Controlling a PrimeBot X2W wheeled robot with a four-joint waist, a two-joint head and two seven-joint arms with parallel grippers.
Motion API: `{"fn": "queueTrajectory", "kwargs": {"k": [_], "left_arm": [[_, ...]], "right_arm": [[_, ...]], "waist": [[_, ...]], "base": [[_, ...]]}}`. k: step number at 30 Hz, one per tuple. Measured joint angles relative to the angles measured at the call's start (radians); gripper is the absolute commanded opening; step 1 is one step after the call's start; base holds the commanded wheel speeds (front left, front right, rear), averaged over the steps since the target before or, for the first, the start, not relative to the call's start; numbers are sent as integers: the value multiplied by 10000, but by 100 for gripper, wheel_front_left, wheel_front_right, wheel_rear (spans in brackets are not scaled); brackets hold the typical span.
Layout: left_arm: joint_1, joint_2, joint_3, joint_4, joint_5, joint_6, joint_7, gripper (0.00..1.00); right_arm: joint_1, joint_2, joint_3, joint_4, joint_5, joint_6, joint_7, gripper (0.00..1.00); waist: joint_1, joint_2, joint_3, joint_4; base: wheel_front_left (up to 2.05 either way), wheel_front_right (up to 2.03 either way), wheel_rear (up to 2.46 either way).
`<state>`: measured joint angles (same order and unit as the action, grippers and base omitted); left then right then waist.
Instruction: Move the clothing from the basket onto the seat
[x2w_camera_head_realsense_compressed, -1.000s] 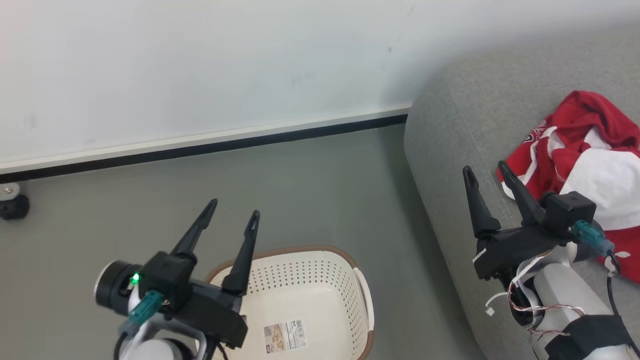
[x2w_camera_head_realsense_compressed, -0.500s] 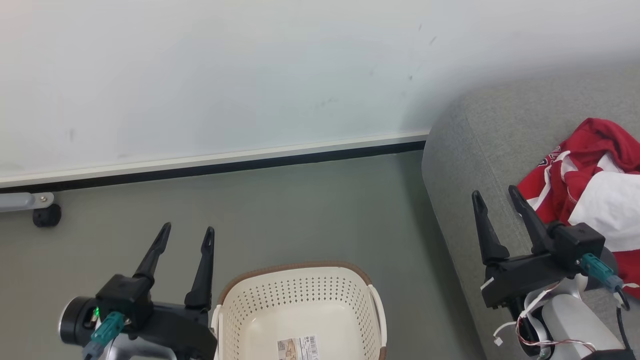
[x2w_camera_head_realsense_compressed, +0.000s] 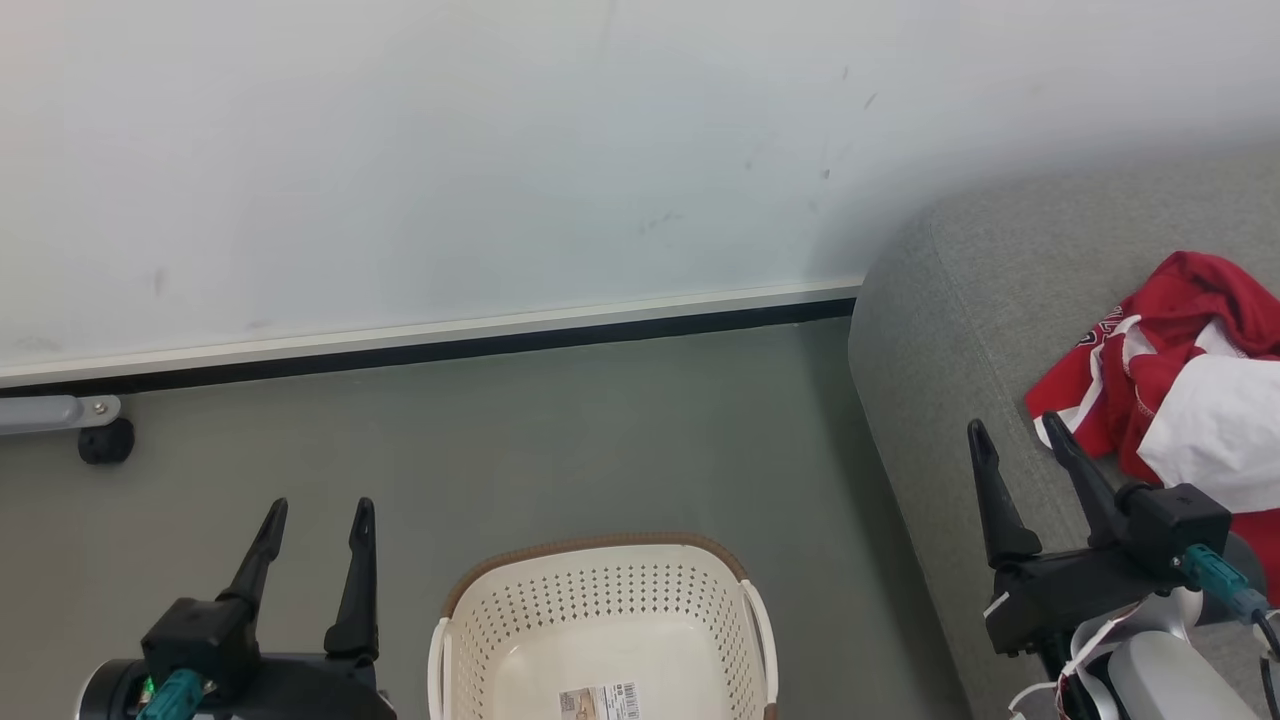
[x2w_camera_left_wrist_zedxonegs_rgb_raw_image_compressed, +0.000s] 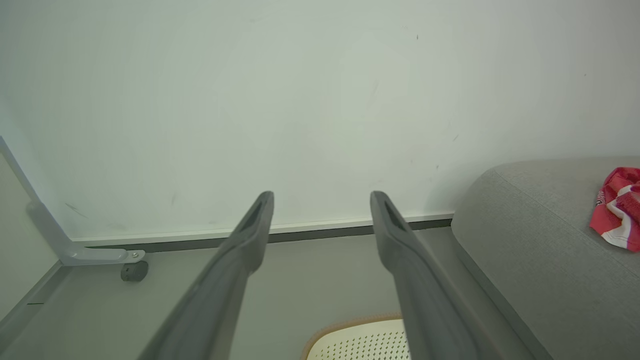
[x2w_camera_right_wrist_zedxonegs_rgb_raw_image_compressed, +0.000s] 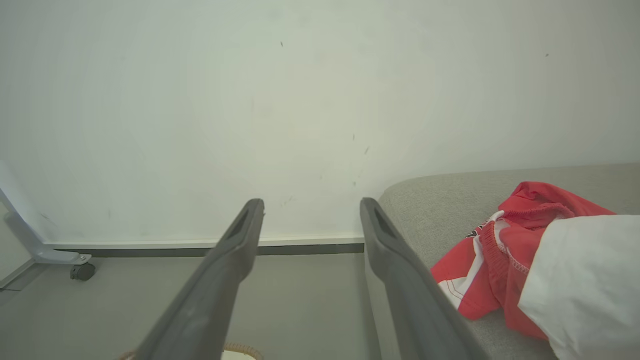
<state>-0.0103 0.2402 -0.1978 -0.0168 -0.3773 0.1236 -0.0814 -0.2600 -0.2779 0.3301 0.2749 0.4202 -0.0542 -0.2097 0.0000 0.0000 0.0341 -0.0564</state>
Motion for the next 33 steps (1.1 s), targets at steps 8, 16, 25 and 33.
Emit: {"fn": "queueTrajectory", "kwargs": {"k": [8, 16, 25, 33], "left_arm": [[206, -203, 410, -2, 98, 8, 0, 100], [409, -546, 665, -17, 359, 8, 6, 100], [419, -704, 915, -105, 694, 8, 96, 100], [560, -865, 1062, -217, 874, 8, 190, 100]], "right_arm": [[154, -107, -44, -468, 0, -134, 336, 100], [271, -169, -82, -815, 0, -176, 606, 100], [301, -230, -104, -1114, 2, -265, 869, 100], [443, -278, -176, -1371, 2, -349, 1085, 100]], "waist": [[0, 0, -1, 22], [0, 0, -1, 65], [0, 0, 10, 96], [0, 1, 49, 106]], "base": [[0, 0, 0], [0, 0, 0], [0, 0, 0], [0, 0, 0]]}}
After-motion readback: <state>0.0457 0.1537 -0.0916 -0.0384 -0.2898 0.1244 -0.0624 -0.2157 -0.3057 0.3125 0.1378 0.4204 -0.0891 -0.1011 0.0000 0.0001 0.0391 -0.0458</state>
